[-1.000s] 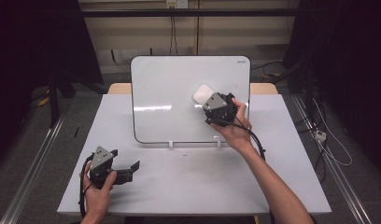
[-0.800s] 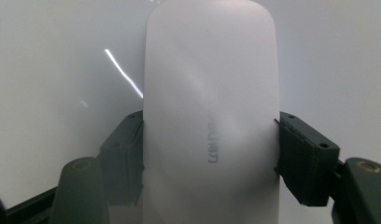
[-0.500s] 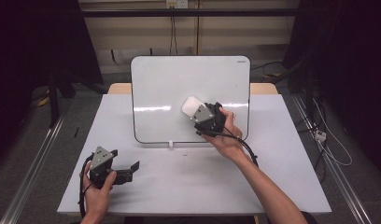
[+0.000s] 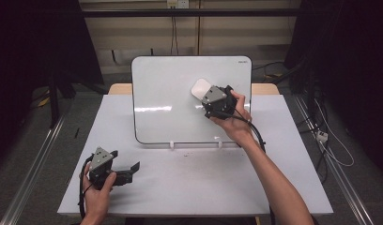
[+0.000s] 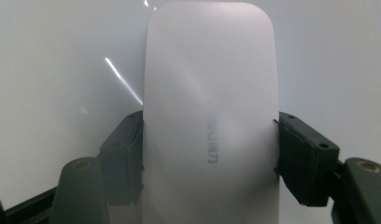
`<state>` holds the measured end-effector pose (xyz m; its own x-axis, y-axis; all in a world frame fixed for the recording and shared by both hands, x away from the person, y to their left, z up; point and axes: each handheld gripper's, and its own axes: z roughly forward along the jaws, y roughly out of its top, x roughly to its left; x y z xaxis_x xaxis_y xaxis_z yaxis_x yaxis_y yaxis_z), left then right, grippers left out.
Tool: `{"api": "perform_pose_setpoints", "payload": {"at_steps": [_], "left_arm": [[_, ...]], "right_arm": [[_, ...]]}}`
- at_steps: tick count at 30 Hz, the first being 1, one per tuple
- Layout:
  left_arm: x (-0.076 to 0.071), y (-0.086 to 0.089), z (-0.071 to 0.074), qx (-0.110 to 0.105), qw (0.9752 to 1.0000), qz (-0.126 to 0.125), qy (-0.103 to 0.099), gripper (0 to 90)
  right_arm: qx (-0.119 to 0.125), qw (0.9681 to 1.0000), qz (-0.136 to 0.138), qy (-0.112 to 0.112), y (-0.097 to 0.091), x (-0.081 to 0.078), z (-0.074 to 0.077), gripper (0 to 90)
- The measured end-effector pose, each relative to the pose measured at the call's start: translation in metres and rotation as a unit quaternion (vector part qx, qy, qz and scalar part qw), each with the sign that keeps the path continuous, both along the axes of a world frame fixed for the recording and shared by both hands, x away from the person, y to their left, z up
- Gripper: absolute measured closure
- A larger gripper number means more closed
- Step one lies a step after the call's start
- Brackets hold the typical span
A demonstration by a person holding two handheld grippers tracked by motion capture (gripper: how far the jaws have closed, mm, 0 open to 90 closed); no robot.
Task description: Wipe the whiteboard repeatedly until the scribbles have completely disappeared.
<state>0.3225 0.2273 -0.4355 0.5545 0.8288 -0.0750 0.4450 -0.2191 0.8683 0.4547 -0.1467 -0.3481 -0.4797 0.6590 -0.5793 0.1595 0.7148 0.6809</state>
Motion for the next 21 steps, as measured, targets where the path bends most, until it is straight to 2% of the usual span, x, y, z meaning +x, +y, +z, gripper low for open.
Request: {"api": "perform_pose_setpoints", "payload": {"at_steps": [3, 5, 12, 21], "left_arm": [[0.000, 0.000, -0.001, -0.005, 1.0000, 0.002, 0.000, 5.0], [0.000, 0.000, -0.001, -0.006, 1.0000, 0.004, 0.001, 5.0], [0.000, 0.000, -0.001, -0.002, 1.0000, 0.003, -0.002, 5.0], [0.000, 0.001, -0.002, -0.004, 1.0000, 0.005, 0.001, 5.0]], "right_arm": [[0.000, 1.0000, 0.000, -0.002, -0.004, 0.004, 0.005, 31.4], [0.012, 0.9999, -0.009, -0.005, -0.012, 0.011, 0.013, 31.4], [0.033, 0.9992, -0.022, -0.010, -0.031, 0.024, 0.029, 31.4], [0.046, 0.9981, -0.037, -0.016, -0.051, 0.031, 0.039, 31.4]]}}
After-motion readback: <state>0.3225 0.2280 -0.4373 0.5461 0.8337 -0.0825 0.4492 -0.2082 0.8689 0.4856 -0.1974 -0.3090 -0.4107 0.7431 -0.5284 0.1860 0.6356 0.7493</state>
